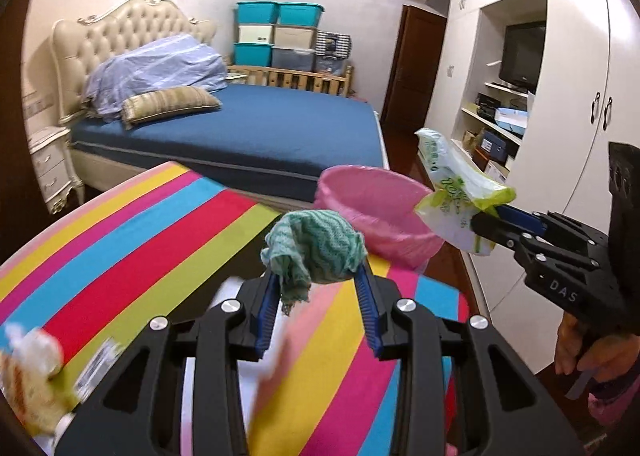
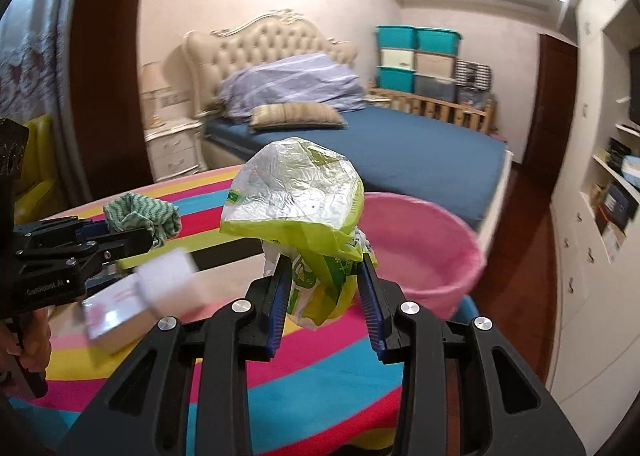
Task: Collect trash
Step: 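Carry cloth and bag over the pink wastebasket and open both grippers, then move both tools back over the table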
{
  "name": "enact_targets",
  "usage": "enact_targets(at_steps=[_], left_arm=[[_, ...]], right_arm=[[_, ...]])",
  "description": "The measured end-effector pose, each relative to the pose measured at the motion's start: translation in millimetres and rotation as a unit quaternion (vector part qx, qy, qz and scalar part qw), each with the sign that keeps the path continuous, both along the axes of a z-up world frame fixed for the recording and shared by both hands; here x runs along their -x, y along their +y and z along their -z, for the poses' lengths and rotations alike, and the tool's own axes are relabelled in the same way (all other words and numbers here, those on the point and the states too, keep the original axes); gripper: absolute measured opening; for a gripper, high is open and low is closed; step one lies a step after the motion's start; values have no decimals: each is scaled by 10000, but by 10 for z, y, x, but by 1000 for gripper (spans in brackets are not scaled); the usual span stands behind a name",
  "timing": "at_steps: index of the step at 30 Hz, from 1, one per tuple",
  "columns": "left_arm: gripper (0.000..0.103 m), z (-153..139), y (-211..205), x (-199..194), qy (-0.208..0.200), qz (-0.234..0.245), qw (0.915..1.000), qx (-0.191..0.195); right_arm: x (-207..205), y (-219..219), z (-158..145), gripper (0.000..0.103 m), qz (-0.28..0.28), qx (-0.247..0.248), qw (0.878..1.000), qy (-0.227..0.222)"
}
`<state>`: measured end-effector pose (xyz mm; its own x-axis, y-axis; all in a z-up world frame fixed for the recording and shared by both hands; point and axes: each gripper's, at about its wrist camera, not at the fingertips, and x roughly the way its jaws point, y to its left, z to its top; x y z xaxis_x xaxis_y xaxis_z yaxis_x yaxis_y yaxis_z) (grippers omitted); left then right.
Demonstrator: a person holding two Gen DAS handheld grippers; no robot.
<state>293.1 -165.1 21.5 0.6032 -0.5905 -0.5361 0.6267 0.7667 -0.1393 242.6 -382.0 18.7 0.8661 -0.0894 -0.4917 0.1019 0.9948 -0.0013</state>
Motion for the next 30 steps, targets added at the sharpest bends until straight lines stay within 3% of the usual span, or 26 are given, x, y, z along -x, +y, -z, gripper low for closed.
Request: enact_targets(at_steps=[10,19,22,23,24,27,30], left_arm=[[37,4,-1156,-505,-102,508,9987,20],[41,271,-1785,-1236,409,471,9979,159],[59,285,-1948,-1384,476,479,9975,187],[72,287,-1979,-1426,429,346,9984,130],[77,284,-1963,-1455,400,209,9988,173],[82,265,-1859,-1510,525,99,9980,343],[85,193,-1640,-1469,490,-169,9982,295]], right_arm=[[-329,-923,225,35,452,-309,9985,60],[-861,-1378,465,37,466,-677,9964,204],[-966,-1427,506,43,449,-600,9970,203],[-969,-1437,516,43,458,-597,9969,219],[-960,-1455,520,46,455,-651,9966,207],[-842,-1442,498,76,508,-608,9969,8],[-734,-1441,462,77,569,-605,9965,-31]])
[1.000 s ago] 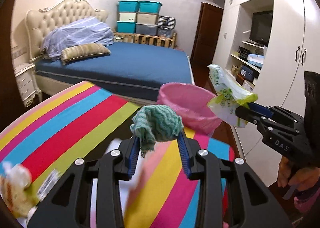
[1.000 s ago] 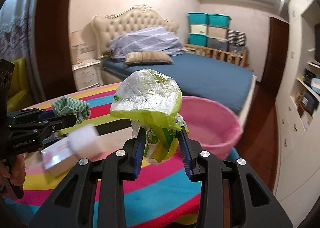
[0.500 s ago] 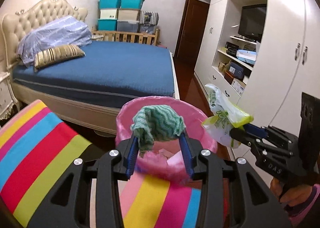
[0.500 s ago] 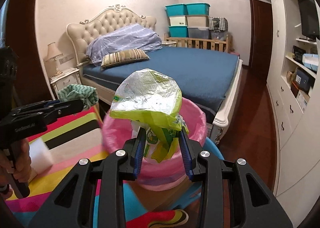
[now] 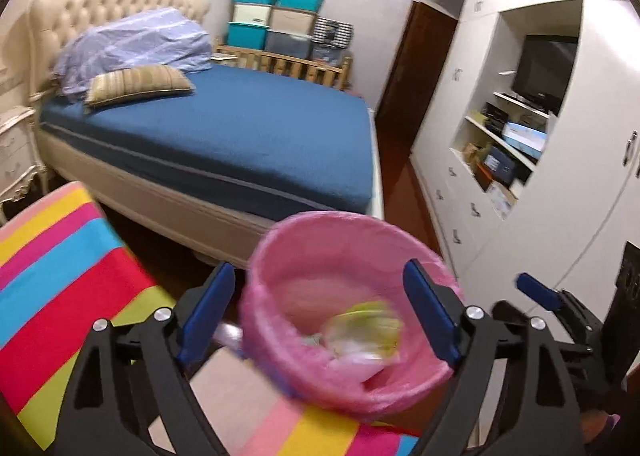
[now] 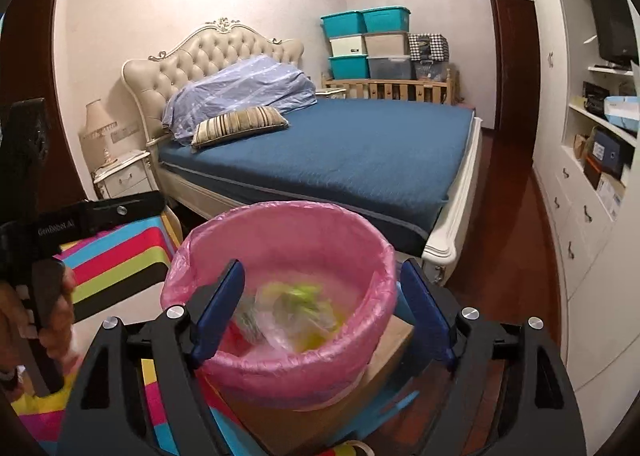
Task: Collect trash
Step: 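Move both tools back over the table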
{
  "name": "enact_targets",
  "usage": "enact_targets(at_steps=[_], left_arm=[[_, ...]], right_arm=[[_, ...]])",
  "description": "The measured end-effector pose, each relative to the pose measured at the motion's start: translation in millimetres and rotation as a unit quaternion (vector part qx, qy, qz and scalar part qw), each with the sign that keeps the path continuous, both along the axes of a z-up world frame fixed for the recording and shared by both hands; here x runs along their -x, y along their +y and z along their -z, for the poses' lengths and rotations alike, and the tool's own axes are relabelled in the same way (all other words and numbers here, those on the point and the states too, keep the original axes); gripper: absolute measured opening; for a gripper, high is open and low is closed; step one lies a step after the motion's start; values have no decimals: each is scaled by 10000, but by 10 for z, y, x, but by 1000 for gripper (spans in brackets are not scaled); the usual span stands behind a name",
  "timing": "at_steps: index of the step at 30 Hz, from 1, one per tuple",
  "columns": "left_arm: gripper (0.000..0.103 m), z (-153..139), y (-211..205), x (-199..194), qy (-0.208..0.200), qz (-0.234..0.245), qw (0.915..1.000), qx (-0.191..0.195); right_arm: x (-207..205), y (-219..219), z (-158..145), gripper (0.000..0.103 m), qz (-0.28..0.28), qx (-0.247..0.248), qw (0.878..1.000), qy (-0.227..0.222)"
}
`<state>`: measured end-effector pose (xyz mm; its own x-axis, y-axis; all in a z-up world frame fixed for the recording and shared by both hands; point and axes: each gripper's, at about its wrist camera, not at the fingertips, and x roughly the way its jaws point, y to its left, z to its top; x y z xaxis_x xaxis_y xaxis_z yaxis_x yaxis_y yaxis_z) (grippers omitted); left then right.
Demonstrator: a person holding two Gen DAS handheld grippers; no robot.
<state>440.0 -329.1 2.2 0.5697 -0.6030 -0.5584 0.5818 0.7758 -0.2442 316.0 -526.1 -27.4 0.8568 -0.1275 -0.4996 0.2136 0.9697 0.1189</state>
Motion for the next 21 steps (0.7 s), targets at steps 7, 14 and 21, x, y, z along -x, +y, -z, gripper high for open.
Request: enact_targets(at_steps=[7,14,21], left_arm=[[99,-230,723,426,-303,-721,9967,-209],[99,-361,1419,966,-665,-1109,9903,-510],[99,-399,2289,1532,-1019,-1705,9767,-809]], right_arm=[[324,328,-107,77,-127,47,9998,-109],[399,1001,-118,85,-572,-151,9982,-107],[373,1676,-121,86,-1127,-260,9933,11]])
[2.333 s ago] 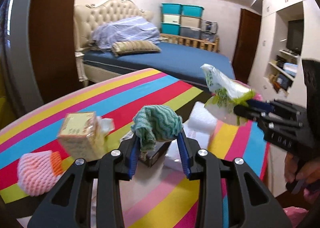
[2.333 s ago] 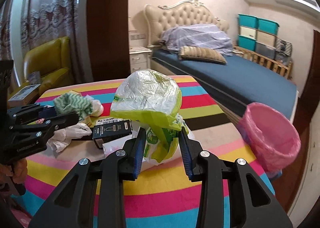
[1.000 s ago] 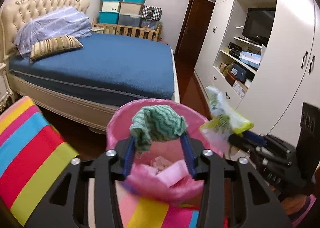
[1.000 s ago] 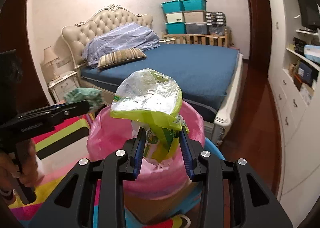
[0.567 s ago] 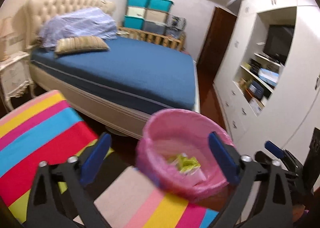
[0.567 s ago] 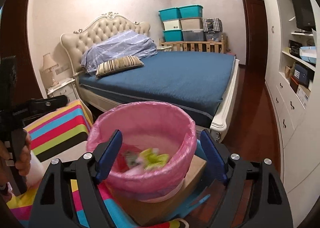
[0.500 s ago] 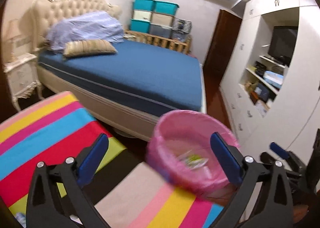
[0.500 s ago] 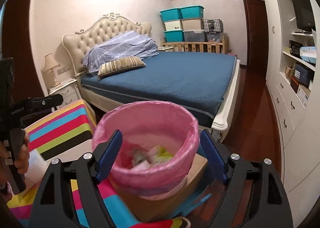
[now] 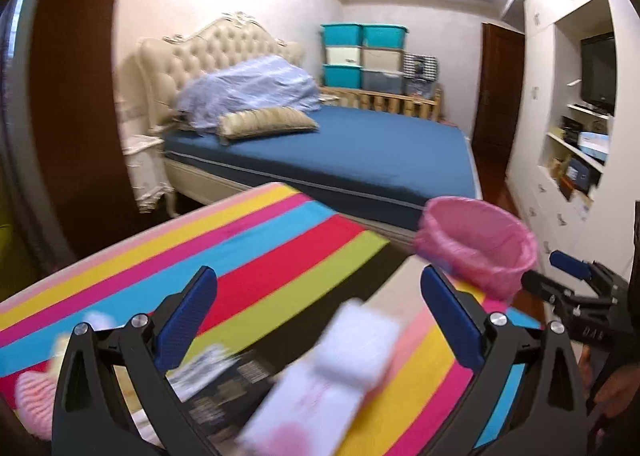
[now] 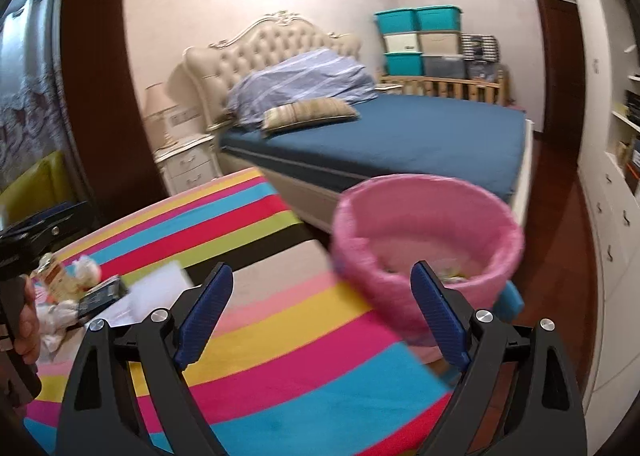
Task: Collect trash
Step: 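Move both tools back over the table, then grasp the white plastic bag with the left gripper while the right gripper grasps the white foam block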
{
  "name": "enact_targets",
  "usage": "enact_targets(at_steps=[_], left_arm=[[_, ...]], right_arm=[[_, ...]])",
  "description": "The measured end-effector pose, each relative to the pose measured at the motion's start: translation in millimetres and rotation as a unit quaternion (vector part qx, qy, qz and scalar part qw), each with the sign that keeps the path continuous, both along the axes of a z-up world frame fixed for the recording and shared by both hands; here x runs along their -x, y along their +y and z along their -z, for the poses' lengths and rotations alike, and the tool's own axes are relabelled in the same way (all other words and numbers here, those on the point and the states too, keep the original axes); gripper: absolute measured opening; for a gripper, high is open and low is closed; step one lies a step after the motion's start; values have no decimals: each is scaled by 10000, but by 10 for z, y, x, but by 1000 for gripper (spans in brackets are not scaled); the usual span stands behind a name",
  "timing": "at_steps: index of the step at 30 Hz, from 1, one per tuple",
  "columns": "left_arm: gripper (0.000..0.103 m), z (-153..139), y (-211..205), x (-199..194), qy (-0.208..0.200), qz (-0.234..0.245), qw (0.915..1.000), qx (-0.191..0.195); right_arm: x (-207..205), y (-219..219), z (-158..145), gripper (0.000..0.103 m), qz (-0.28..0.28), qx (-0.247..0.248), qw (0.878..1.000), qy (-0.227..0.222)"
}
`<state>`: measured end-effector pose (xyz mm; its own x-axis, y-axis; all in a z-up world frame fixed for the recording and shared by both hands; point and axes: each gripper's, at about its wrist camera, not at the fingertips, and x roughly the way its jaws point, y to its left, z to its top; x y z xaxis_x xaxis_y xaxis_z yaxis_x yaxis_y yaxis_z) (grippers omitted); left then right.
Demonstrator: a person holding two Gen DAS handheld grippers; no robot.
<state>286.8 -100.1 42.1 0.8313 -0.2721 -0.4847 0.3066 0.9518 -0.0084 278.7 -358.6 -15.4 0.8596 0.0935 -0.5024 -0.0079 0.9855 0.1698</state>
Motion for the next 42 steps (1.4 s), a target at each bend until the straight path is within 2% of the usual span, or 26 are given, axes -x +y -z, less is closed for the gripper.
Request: enact_targets(at_steps=[4,9,17,22,32,42], left_arm=[[99,65,563,340,-35,-522,9986,-109],[99,208,1099,659,131,-1092,9936,-257],[99,525,1644,956,518,-1702,9833,-375],[99,691,1754,999,639,-1810,9799,-543],[99,838,1833,857,969,-1805,9782,-338],[98,895,1878,748,1242,-1806,9756,-163]], right_arm=[[-21,329,15,87,-289,-36,9995,113],[-42,747,77,87,-631,17,9976,292],[-70,1109,187,87,-988,91,9936,545],[-103,1236,288,87,-1062,213,9914,734],[-470,1323,343,87,-881,409,9909,935],[-769,1282,450,87,-1049,335,9876,1116]])
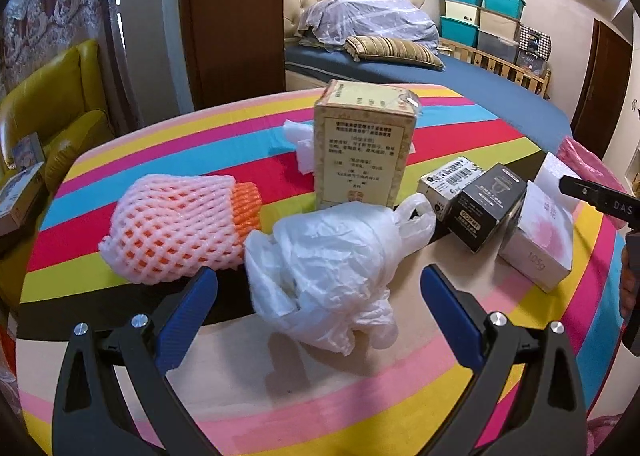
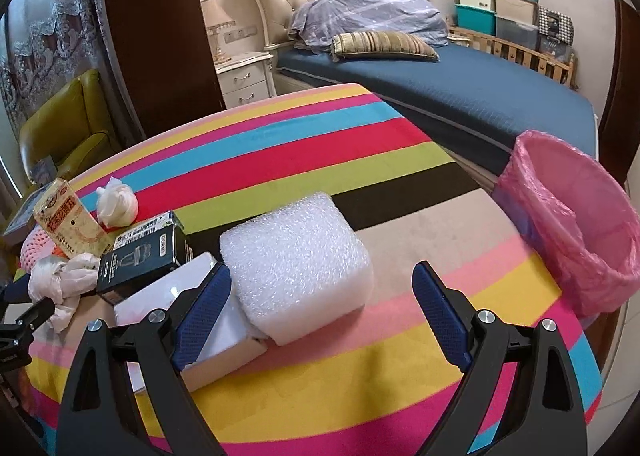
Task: Collect trash
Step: 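Grasp the white plastic bag with the left gripper while the right gripper grasps the white foam block, then carry the plastic bag and foam block toward the pink wastebasket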
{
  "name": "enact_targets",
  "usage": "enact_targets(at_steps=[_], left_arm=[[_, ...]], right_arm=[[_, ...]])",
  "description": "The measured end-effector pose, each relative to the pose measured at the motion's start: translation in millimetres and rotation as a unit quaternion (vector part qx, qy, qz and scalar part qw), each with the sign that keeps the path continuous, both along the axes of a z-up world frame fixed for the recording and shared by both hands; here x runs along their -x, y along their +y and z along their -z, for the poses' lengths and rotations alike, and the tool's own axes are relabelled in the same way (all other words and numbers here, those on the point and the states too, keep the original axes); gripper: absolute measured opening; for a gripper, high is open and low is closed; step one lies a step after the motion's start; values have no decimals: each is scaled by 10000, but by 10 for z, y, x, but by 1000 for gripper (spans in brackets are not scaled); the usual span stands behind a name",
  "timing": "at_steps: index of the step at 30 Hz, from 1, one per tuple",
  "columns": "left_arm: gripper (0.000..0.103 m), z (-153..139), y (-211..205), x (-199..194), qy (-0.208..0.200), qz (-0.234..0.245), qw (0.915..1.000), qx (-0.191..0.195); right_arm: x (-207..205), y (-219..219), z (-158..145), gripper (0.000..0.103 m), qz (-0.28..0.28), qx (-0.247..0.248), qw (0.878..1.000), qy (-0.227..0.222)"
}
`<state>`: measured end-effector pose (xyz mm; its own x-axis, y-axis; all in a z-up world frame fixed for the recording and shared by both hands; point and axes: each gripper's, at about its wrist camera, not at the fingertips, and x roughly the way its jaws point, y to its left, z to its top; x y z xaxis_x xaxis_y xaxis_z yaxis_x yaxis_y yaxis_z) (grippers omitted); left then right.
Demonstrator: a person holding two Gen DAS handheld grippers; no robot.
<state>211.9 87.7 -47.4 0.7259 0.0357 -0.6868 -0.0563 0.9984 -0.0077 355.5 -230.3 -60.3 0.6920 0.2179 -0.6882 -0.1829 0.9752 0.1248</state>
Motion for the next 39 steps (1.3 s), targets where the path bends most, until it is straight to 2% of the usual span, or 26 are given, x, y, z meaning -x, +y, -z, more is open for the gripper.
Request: enact_targets(at_steps=[4,7,9,10,11,12,14,18,22,32,39], left_arm=[[97,2,-53,-88,77,112,9999,-10],[91,0,-124,-146,88,212,9997,-92],[82,5,-170,-179,89,259,9994,-196],[79,15,-194,-206,122,294,9992,-258],[73,27,-217,-234,165,334,9989,-297],[66,32,-234,-246,181,347,9988,-311],[53,31,-260,-245,165,396,9986,-301],[44,29,-323,-179,77,569,9976,-396],[43,-4,-370,-117,4,732,9973,-87],[43,-171,-551,2,-452,1022,9937,97],[43,-305,-742,-90,-695,1142,9908,202]], right_arm=[[-82,12,9,87,-120,-98,9999,9],[-120,58,15,87,-237,-89,9997,13],[-123,99,40,87,-334,-74,9994,21],[-120,112,46,84,-376,-85,9993,11],[-120,130,45,75,-399,-83,9992,-6],[-115,146,46,72,-422,-69,9991,-17],[-78,155,25,71,-457,-103,9988,-124],[7,106,-39,70,-425,-122,9984,-340],[69,15,-110,70,-327,-215,9982,-447],[240,-128,-133,70,-174,-174,9985,-484],[370,-138,-155,70,-160,-23,9982,-582]])
